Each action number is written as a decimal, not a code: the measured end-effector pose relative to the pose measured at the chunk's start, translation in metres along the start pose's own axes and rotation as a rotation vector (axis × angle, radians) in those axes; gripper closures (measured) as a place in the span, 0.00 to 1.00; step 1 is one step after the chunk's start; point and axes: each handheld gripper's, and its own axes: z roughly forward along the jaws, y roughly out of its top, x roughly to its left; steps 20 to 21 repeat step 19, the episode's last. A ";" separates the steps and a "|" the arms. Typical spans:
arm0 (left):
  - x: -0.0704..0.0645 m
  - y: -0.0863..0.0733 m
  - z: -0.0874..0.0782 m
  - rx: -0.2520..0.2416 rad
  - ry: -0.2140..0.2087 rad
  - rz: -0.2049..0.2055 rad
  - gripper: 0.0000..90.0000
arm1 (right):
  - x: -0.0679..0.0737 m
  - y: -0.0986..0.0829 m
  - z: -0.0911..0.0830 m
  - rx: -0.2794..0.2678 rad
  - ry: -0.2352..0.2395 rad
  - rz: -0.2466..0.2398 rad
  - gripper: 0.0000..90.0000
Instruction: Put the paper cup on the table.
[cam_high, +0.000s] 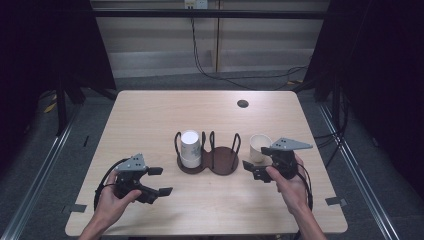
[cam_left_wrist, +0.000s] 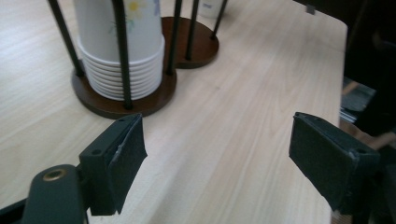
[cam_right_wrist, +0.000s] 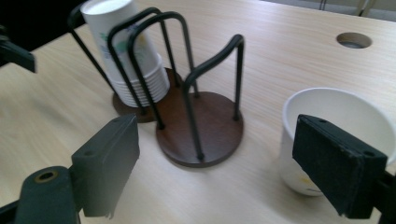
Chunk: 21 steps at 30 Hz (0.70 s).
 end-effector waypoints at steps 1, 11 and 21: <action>0.000 -0.001 0.000 -0.003 -0.002 -0.008 0.21 | 0.002 -0.002 -0.001 -0.011 0.004 0.002 0.16; 0.000 -0.012 0.003 0.006 -0.013 -0.029 0.18 | 0.025 -0.027 0.002 -0.032 0.047 -0.023 0.16; -0.003 -0.014 0.006 0.017 0.000 -0.030 0.18 | 0.026 -0.047 0.012 -0.025 0.078 -0.040 0.16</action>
